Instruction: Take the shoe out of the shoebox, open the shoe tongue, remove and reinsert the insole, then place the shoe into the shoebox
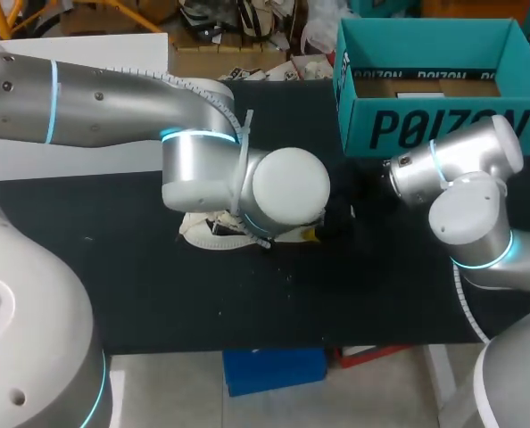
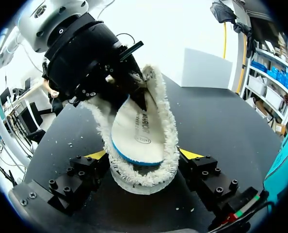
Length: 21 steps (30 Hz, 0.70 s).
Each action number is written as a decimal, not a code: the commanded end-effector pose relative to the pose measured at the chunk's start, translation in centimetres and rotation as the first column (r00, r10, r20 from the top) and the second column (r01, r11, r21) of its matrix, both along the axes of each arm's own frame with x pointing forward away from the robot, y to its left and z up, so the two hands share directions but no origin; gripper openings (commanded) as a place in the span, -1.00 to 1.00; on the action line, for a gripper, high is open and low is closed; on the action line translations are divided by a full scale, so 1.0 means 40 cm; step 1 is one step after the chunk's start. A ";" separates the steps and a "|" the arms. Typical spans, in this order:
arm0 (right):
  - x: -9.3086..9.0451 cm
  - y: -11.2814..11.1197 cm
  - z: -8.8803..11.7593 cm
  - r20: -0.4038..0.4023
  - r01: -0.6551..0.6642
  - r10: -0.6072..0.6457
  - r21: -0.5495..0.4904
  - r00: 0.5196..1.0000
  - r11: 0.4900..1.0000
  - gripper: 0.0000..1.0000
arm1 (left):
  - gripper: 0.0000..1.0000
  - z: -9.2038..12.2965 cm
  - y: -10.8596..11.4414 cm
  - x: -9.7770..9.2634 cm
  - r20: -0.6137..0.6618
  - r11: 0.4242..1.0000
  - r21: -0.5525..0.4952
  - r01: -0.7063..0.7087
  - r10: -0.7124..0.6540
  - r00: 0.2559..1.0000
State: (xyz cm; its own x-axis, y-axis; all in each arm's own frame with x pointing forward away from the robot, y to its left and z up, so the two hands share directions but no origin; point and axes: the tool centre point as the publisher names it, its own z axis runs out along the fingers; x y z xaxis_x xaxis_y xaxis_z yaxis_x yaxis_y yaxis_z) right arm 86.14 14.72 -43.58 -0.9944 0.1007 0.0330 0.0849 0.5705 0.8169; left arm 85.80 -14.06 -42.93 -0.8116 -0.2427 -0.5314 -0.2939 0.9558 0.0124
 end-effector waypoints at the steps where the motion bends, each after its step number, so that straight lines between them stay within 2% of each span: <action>1: 0.006 -0.007 -0.006 -0.001 0.003 -0.003 -0.004 1.000 1.000 -1.00 | -1.00 -0.025 0.028 0.004 -0.033 1.000 -0.008 0.022 -0.022 0.999; 8: 0.006 -0.007 -0.006 -0.001 0.003 -0.003 -0.004 1.000 1.000 -1.00 | -1.00 -0.011 0.012 -0.017 -0.096 0.997 -0.036 0.063 -0.066 0.993; 21: 0.006 -0.007 -0.006 -0.001 0.003 -0.003 -0.004 1.000 1.000 -1.00 | -1.00 0.071 -0.027 -0.057 -0.172 0.989 -0.092 0.117 -0.131 0.976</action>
State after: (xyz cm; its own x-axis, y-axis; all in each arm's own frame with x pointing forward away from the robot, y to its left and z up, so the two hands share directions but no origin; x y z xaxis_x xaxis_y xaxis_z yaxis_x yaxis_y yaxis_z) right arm 86.10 14.50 -43.61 -0.9944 0.1012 0.0319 0.0844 0.5711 0.8165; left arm 83.89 -15.83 -41.23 -0.9137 -0.1739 -0.3674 -0.1803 0.9835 -0.0171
